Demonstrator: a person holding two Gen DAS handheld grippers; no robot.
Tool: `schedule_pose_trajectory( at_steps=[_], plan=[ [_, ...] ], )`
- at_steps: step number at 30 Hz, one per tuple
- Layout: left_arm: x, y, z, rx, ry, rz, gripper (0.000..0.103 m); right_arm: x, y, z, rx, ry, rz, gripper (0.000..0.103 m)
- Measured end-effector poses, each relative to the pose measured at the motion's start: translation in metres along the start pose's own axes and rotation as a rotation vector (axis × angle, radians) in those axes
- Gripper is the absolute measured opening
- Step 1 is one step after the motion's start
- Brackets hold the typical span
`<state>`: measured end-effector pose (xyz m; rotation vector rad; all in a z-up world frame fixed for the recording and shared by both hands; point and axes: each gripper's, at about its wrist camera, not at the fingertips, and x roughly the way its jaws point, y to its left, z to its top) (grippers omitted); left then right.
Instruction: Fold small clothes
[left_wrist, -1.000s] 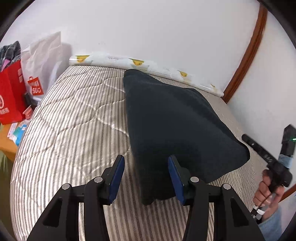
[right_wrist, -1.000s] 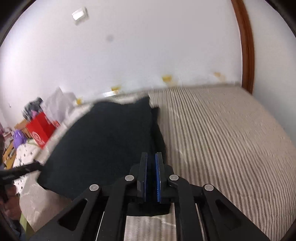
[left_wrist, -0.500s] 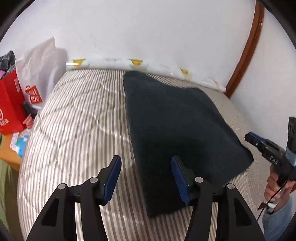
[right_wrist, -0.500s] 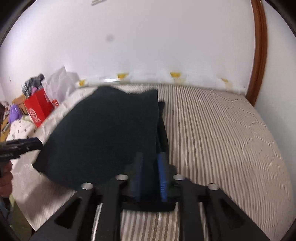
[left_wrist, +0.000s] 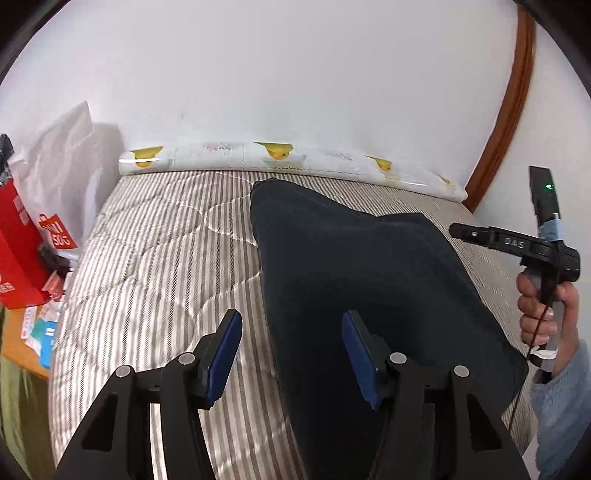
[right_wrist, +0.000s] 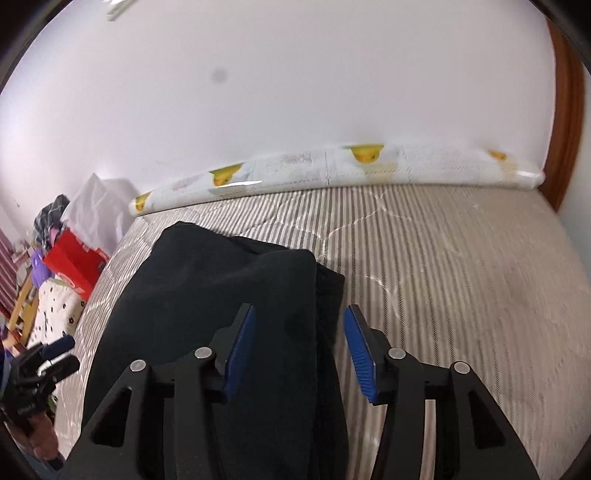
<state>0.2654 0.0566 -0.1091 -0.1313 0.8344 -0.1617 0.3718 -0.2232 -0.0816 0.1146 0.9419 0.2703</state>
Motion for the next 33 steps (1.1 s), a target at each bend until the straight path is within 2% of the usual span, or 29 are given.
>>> schedule_pose_trajectory(
  at_steps=[7, 9, 10, 13, 14, 16, 19, 21, 22, 23, 24, 29, 33],
  plan=[
    [0.024, 0.003, 0.009, -0.001, 0.007, -0.056, 0.054, 0.065, -0.017, 0.024, 0.127, 0.111, 0.059, 0.045],
    [0.029, 0.005, 0.008, -0.005, 0.002, -0.076, 0.054, 0.073, -0.014, 0.026, 0.134, 0.131, 0.116, 0.026],
    [0.032, 0.006, 0.006, -0.01, 0.001, -0.082, 0.054, 0.069, -0.01, 0.028, 0.094, 0.11, 0.14, 0.013],
    [0.035, 0.01, 0.004, -0.025, 0.007, -0.098, 0.055, 0.041, -0.015, 0.027, 0.037, -0.065, 0.146, 0.009],
    [0.034, 0.011, 0.003, -0.029, 0.009, -0.107, 0.055, 0.041, -0.022, 0.027, 0.058, -0.067, 0.128, 0.009],
    [0.034, 0.011, 0.002, -0.033, 0.012, -0.121, 0.056, 0.056, -0.034, 0.027, 0.113, -0.004, 0.1, 0.009],
    [0.031, 0.007, -0.001, -0.025, 0.019, -0.099, 0.056, 0.065, -0.034, 0.025, 0.128, 0.038, 0.084, 0.011],
    [0.026, 0.005, -0.004, -0.017, 0.022, -0.091, 0.056, 0.052, -0.031, 0.025, 0.126, 0.023, 0.049, 0.018],
    [0.023, 0.004, -0.006, -0.011, 0.022, -0.09, 0.056, 0.041, -0.031, 0.024, 0.135, 0.011, 0.03, 0.029],
    [0.019, 0.003, -0.009, -0.007, 0.024, -0.088, 0.056, 0.03, -0.03, 0.022, 0.133, -0.005, 0.022, 0.036],
    [0.016, 0.003, -0.011, -0.005, 0.025, -0.087, 0.056, 0.016, -0.029, 0.017, 0.12, -0.024, 0.006, 0.036],
    [0.003, 0.001, -0.026, -0.013, 0.03, -0.111, 0.056, -0.039, -0.019, -0.035, 0.052, -0.02, 0.018, 0.036],
    [-0.004, -0.003, -0.033, -0.015, 0.032, -0.132, 0.056, -0.056, -0.013, -0.081, 0.03, 0.022, 0.02, 0.036]
  ],
)
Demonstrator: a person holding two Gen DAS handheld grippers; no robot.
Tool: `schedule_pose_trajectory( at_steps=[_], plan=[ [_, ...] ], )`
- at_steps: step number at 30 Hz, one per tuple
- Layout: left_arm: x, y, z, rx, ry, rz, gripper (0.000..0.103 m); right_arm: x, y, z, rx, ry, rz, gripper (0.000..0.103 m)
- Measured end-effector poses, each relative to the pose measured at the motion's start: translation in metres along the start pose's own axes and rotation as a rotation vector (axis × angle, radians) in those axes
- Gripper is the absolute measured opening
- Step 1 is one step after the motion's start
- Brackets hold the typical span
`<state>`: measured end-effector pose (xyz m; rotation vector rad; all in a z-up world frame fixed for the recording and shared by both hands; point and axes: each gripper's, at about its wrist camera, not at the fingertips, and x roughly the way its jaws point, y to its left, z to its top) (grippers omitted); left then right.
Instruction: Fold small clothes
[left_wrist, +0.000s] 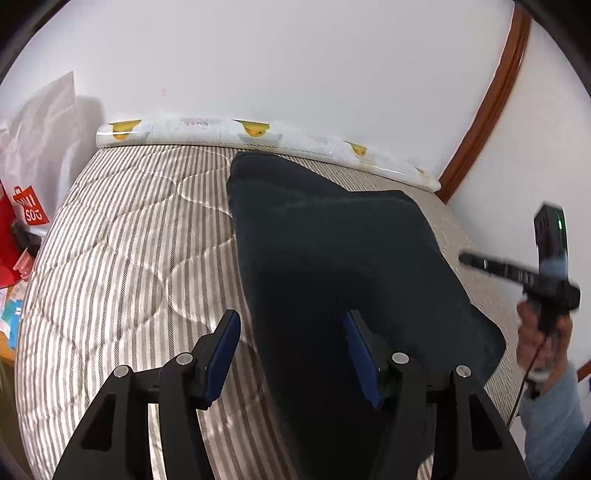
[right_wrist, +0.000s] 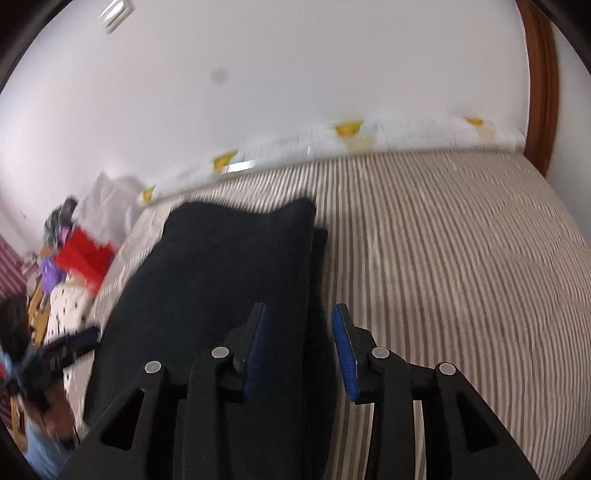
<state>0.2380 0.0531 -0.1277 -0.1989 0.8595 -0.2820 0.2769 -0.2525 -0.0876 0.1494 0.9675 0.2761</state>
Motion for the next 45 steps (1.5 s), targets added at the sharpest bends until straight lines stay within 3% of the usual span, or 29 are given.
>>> schedule_pose_trajectory(
  at_steps=[8, 9, 10, 14, 16, 18, 21, 26, 28, 30, 32, 33, 38, 40, 45],
  plan=[
    [-0.006, 0.0, -0.009, -0.019, 0.028, -0.059, 0.056, 0.006, -0.013, -0.034, 0.137, 0.023, 0.083, 0.036],
    [-0.007, 0.0, -0.01, -0.016, 0.032, -0.062, 0.056, 0.006, -0.01, -0.036, 0.122, 0.019, 0.087, 0.032],
    [-0.007, 0.0, -0.011, -0.014, 0.035, -0.066, 0.056, 0.005, -0.006, -0.037, 0.101, 0.018, 0.089, 0.011],
    [-0.007, 0.002, -0.016, -0.012, 0.033, -0.072, 0.056, -0.014, 0.01, -0.038, 0.029, -0.084, 0.032, 0.006],
    [-0.007, 0.002, -0.017, -0.008, 0.034, -0.085, 0.056, -0.03, 0.001, -0.035, 0.079, -0.155, 0.019, 0.006],
    [-0.007, 0.001, -0.017, -0.003, 0.032, -0.094, 0.056, -0.027, -0.008, -0.033, 0.154, -0.139, 0.024, 0.006],
    [-0.006, -0.002, -0.017, 0.007, 0.031, -0.08, 0.057, -0.011, 0.004, -0.035, 0.108, -0.076, -0.094, 0.006],
    [-0.009, -0.006, -0.019, 0.03, 0.02, -0.05, 0.057, -0.015, 0.016, -0.039, 0.131, -0.082, -0.236, 0.007],
    [-0.012, -0.006, -0.02, 0.031, 0.007, -0.054, 0.057, -0.028, 0.025, -0.041, 0.126, -0.12, -0.298, 0.013],
    [-0.012, -0.006, -0.021, 0.033, 0.009, -0.053, 0.057, -0.042, 0.039, -0.044, 0.09, -0.176, -0.266, 0.018],
    [-0.013, -0.006, -0.022, 0.031, 0.008, -0.051, 0.057, -0.047, 0.058, -0.046, 0.026, -0.204, -0.276, 0.034],
    [-0.014, -0.007, -0.023, 0.031, 0.008, -0.051, 0.057, -0.048, 0.071, -0.05, -0.029, -0.219, -0.294, 0.037],
    [-0.018, -0.012, -0.025, 0.049, 0.008, -0.012, 0.057, -0.028, 0.1, -0.073, -0.155, -0.182, -0.296, 0.039],
    [-0.021, -0.014, -0.028, 0.048, 0.006, 0.001, 0.057, -0.017, 0.094, -0.082, -0.121, -0.15, -0.289, 0.039],
    [-0.029, -0.018, -0.04, 0.043, 0.002, 0.028, 0.057, -0.026, 0.074, -0.102, -0.043, -0.17, -0.262, 0.038]
  ],
)
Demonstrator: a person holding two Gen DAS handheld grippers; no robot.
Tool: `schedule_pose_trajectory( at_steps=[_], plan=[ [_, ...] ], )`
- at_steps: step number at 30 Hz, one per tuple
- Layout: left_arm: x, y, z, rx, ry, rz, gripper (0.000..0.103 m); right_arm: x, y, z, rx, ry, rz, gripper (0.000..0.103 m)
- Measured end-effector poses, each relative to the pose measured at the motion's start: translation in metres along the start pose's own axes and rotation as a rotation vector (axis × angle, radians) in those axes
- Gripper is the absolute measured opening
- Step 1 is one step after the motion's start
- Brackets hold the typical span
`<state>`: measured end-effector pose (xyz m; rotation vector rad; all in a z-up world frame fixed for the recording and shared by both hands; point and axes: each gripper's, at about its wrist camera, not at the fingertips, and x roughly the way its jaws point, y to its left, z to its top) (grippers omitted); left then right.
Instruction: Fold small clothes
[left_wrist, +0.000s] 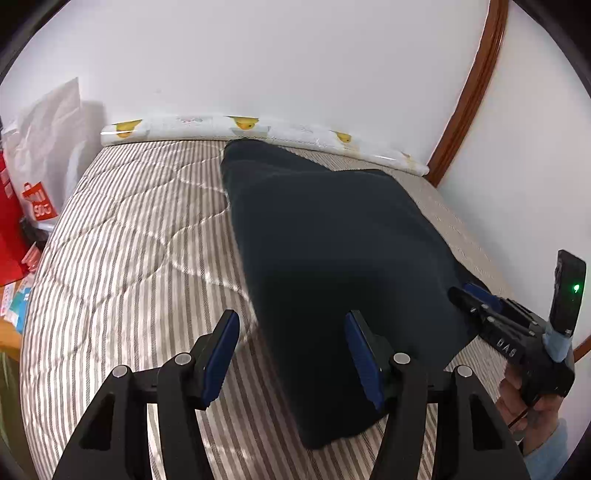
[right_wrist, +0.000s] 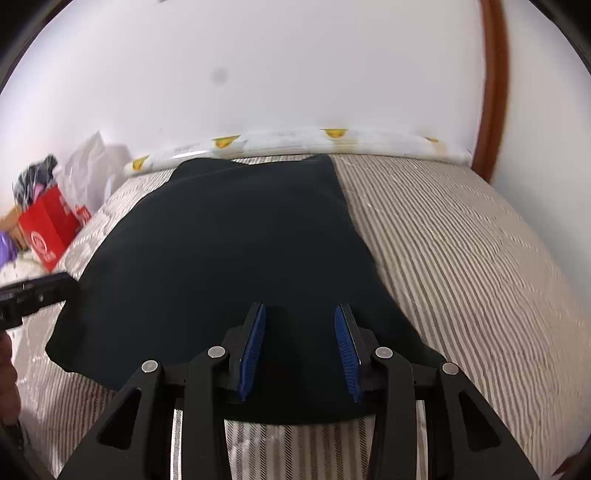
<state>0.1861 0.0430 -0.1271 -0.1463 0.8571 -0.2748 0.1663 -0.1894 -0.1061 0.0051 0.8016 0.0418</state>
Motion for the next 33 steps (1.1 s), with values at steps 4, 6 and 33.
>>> schedule_pose_trajectory(
  at_steps=[4, 6, 33],
  plan=[
    [-0.005, -0.005, -0.013, -0.014, -0.001, 0.033, 0.057, -0.004, 0.0, -0.006, -0.041, 0.004, -0.034, 0.036],
    [-0.012, -0.008, -0.019, -0.02, -0.009, 0.04, 0.057, -0.008, 0.005, -0.006, -0.067, 0.008, -0.064, 0.036],
    [-0.061, -0.042, -0.054, -0.071, -0.039, 0.137, 0.057, -0.062, -0.009, -0.008, 0.008, 0.057, -0.004, 0.049]
  ],
)
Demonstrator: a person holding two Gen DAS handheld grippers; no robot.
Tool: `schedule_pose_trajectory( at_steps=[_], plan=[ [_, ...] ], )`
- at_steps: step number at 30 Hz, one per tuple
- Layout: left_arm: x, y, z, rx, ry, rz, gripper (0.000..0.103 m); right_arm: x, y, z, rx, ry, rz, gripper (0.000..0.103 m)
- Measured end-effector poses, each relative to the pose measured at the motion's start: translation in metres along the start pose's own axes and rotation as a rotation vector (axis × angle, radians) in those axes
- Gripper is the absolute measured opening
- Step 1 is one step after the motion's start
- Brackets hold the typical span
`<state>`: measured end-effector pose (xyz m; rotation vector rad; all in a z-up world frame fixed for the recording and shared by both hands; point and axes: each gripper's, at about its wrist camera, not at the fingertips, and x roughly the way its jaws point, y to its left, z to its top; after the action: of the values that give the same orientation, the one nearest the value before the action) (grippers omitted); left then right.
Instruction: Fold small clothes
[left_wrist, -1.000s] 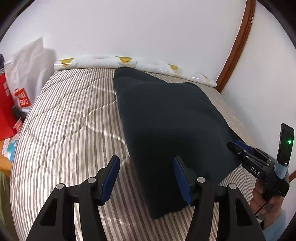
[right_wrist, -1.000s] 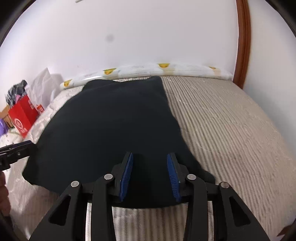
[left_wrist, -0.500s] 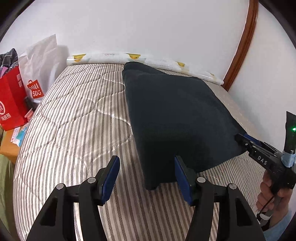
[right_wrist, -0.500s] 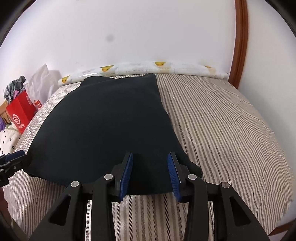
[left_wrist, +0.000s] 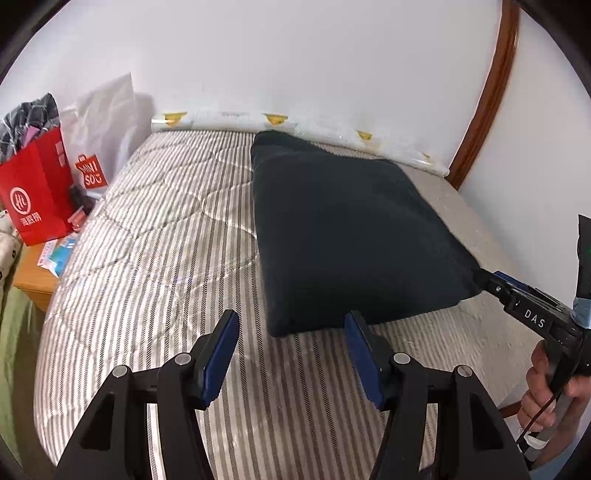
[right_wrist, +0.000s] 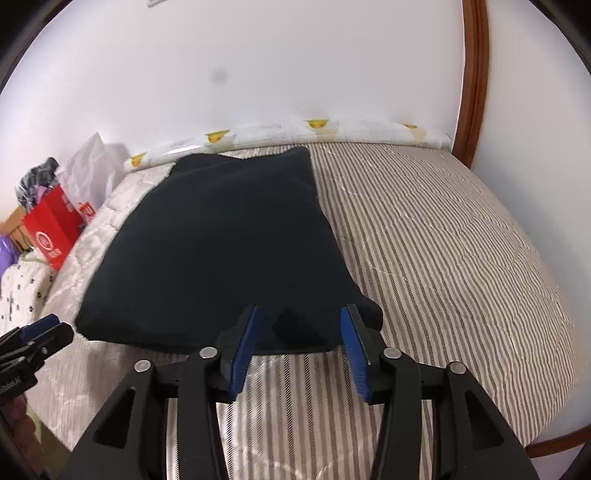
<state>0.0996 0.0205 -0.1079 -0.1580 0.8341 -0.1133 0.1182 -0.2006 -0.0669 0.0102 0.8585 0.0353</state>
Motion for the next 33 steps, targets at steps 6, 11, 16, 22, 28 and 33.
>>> schedule_pose_trajectory(
  at_steps=[6, 11, 16, 22, 28, 33],
  plan=[
    [-0.038, -0.014, -0.006, -0.004, -0.051, 0.019, 0.06, -0.038, 0.0, 0.0, -0.043, -0.023, -0.029, 0.059],
    [-0.072, -0.027, -0.015, 0.019, -0.102, 0.05, 0.066, -0.072, 0.0, -0.007, -0.068, -0.054, -0.053, 0.066],
    [-0.1, -0.035, -0.023, 0.035, -0.137, 0.056, 0.077, -0.109, -0.002, -0.02, -0.052, -0.128, -0.075, 0.094],
    [-0.123, -0.041, -0.03, 0.053, -0.173, 0.065, 0.083, -0.148, -0.011, -0.034, -0.028, -0.172, -0.083, 0.101],
    [-0.135, -0.053, -0.033, 0.081, -0.205, 0.062, 0.084, -0.174, -0.019, -0.042, -0.03, -0.222, -0.097, 0.102],
    [-0.136, -0.061, -0.034, 0.103, -0.201, 0.055, 0.085, -0.174, -0.018, -0.041, -0.022, -0.188, -0.093, 0.102]
  ],
)
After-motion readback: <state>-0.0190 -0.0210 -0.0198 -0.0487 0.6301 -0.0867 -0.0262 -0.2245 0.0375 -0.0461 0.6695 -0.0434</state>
